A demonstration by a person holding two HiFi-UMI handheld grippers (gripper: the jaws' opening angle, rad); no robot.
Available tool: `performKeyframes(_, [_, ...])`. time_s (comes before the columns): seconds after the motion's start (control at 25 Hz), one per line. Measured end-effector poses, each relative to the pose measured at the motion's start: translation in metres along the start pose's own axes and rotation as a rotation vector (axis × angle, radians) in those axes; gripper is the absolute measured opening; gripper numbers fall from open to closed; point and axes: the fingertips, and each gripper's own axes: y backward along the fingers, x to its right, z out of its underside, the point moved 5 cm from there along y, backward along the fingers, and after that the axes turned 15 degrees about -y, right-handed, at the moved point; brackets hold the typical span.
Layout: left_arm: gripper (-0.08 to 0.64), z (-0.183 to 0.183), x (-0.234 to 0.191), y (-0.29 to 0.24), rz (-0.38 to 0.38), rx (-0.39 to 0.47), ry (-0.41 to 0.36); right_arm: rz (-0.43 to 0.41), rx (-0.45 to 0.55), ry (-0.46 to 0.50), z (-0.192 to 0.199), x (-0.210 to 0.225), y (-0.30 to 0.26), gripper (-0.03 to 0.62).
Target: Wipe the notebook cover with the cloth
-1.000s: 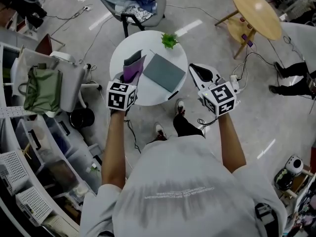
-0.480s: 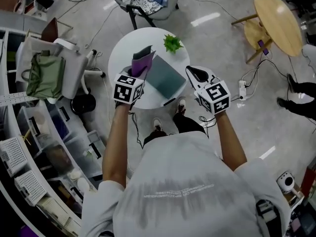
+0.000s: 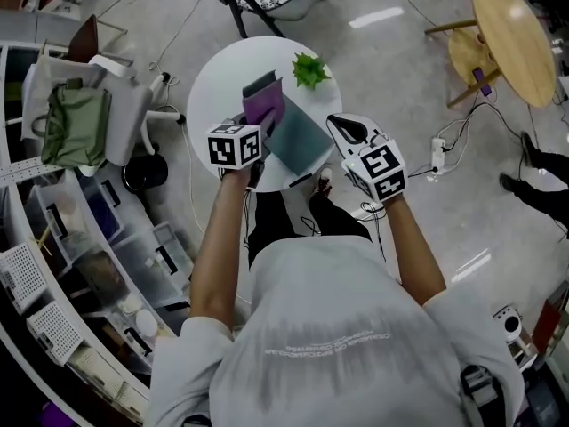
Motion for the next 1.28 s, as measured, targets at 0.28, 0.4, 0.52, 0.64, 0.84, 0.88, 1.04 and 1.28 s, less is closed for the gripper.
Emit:
performKeyframes(0.28, [0.048,0.014,-0.035,-0.042,0.067,0.077,0.254,0.106,-0.031,-0.094,0.013,0.013,-0.013,0.001])
performKeyframes(0.4, [0.048,0.017,-0.044,-0.059,0.118,0.073,0.303,0.15,-0.06,-0.116,0.016,0.013,-0.02,0.002])
performKeyframes(0.52, [0.048,0.015,-0.054,-0.079,0.155,0.091,0.38,0.184,-0.057,-0.137,0.012,0.013,-0.026,0.002])
performKeyframes(0.64, [0.048,0.018,-0.062,-0.093,0.131,0.063,0.344,0.199,-0.059,-0.163,0.012,0.012,-0.031,0.002])
performKeyframes(0.84, [0.048,0.026,-0.066,-0.106,0.109,0.002,0.261,0.191,-0.064,-0.209,0.012,0.013,-0.042,0.002])
performKeyframes(0.88, [0.048,0.03,-0.066,-0.107,0.101,-0.027,0.23,0.188,-0.07,-0.206,0.012,0.013,-0.045,0.002])
performKeyframes(1.04, [0.048,0.048,-0.068,-0.102,0.045,-0.11,0.156,0.171,-0.086,-0.19,0.013,0.008,-0.048,0.002])
performKeyframes(1.28, [0.048,0.056,-0.072,-0.098,0.006,-0.086,0.187,0.15,-0.088,-0.194,0.018,0.008,-0.044,0.002])
